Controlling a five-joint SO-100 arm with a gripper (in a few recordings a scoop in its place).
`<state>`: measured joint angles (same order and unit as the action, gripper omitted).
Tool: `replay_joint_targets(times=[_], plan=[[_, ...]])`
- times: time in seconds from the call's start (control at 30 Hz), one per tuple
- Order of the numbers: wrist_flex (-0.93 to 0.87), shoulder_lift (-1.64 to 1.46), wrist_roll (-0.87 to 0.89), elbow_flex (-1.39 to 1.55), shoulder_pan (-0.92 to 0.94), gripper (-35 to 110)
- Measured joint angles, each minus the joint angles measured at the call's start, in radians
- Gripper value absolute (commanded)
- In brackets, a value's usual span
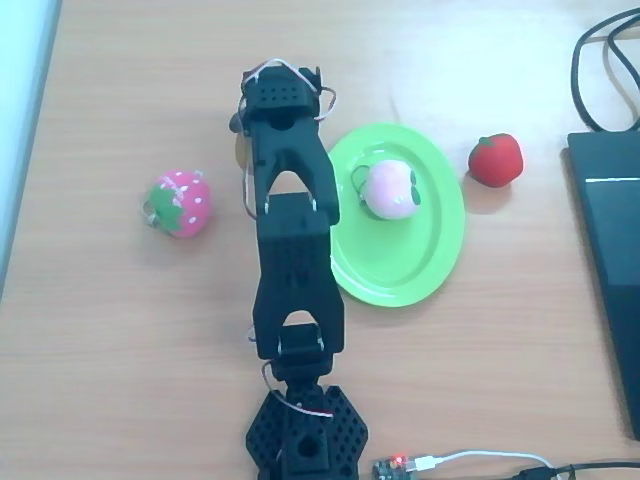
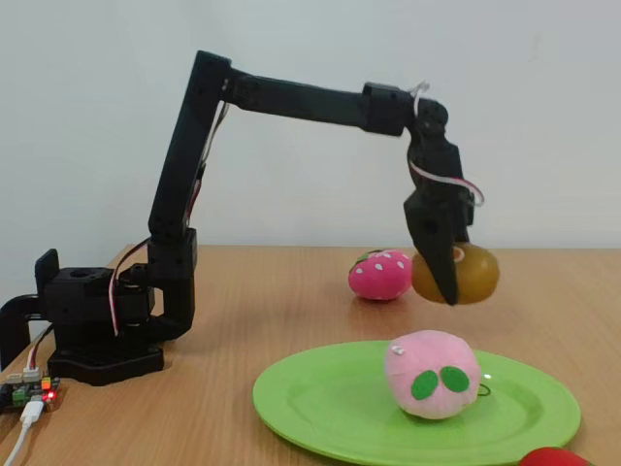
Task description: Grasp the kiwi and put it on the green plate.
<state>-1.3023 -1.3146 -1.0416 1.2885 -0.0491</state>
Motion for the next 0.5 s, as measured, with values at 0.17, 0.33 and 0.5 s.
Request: replay_joint_targets(times=[0.17, 0.33, 0.5], plan=[[-0.06, -0.103, 0.021, 0.006, 0.006, 35], [-0.121, -0.206, 0.083, 0.049, 0.048, 34], [-0.196, -0.287, 0.16, 0.103, 0.11, 33]])
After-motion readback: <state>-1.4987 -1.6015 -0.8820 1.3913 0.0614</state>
